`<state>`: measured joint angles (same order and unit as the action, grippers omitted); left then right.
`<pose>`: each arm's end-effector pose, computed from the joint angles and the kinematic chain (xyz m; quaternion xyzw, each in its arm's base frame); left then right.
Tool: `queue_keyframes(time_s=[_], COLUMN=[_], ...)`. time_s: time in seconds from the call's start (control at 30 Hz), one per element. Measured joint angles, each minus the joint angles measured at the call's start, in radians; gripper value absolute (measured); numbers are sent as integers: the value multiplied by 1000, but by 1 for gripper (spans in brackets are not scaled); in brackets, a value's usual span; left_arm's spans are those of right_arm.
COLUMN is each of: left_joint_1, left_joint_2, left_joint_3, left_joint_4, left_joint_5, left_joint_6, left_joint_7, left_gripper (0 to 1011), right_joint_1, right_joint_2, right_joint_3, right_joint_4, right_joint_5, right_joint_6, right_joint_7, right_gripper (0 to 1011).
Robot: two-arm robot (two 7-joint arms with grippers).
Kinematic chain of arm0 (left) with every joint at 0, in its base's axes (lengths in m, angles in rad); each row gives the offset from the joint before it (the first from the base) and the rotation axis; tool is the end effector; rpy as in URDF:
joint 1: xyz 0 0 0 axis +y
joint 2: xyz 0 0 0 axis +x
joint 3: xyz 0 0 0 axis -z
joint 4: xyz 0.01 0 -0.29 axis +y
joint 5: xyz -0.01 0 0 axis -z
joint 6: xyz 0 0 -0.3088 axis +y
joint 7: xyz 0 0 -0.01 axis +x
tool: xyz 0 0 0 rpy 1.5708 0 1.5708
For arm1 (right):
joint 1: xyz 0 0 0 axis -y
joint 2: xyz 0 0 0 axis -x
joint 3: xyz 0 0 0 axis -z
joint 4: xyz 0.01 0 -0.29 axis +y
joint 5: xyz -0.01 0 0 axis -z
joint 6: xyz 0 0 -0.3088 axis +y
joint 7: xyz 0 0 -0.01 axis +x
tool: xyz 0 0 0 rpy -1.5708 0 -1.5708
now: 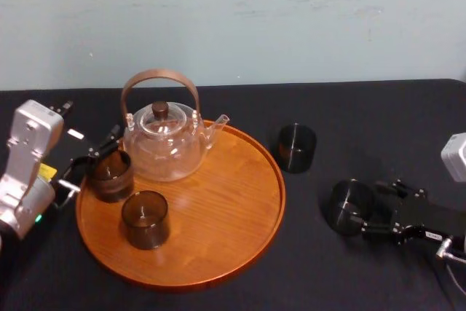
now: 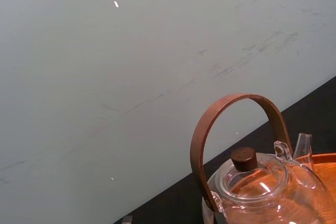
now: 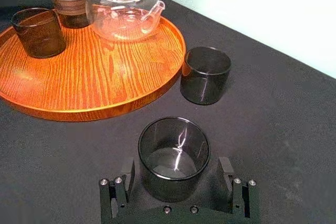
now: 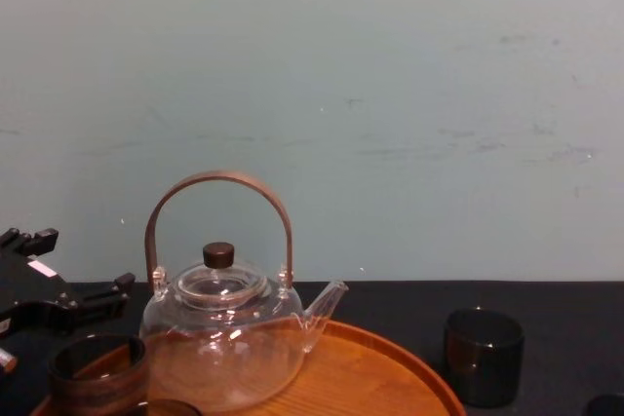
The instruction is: Pick up the glass from the table and place it on the tray.
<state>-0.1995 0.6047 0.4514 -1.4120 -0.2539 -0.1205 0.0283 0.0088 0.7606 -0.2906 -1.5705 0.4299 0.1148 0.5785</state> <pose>0.3581 0.0827 -0.3023 0.1415 -0.1325 0.5799 0.7913 0.3173 -0.1390 -0.2806 -0.2127 0.0360 -0.3656 0.9054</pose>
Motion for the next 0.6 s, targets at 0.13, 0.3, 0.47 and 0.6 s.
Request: queue_keyframes(time_s=[0.13,0.3,0.47,0.6], left_joint_1=[0,0,0,0], left_joint_2=[0,0,0,0], left_joint_3=[0,0,0,0], left_joint_4=[0,0,0,0], left_joint_5=[0,0,0,0], left_joint_6=[0,0,0,0], left_joint_7=[0,0,0,0], left_gripper=[1002,1002,1001,1002], right_joint_1=[23,46,70,84], right_joint_2=[-12,-23,-33,-38], right_joint_3=[-13,-28,-47,-57], right_joint_4=[17,34,51,60], right_joint_5=[2,2,1,-1], right_joint_6=[9,17,23,25], right_joint_7=[0,0,3,5], right_gripper=[1002,1002,1002,1002])
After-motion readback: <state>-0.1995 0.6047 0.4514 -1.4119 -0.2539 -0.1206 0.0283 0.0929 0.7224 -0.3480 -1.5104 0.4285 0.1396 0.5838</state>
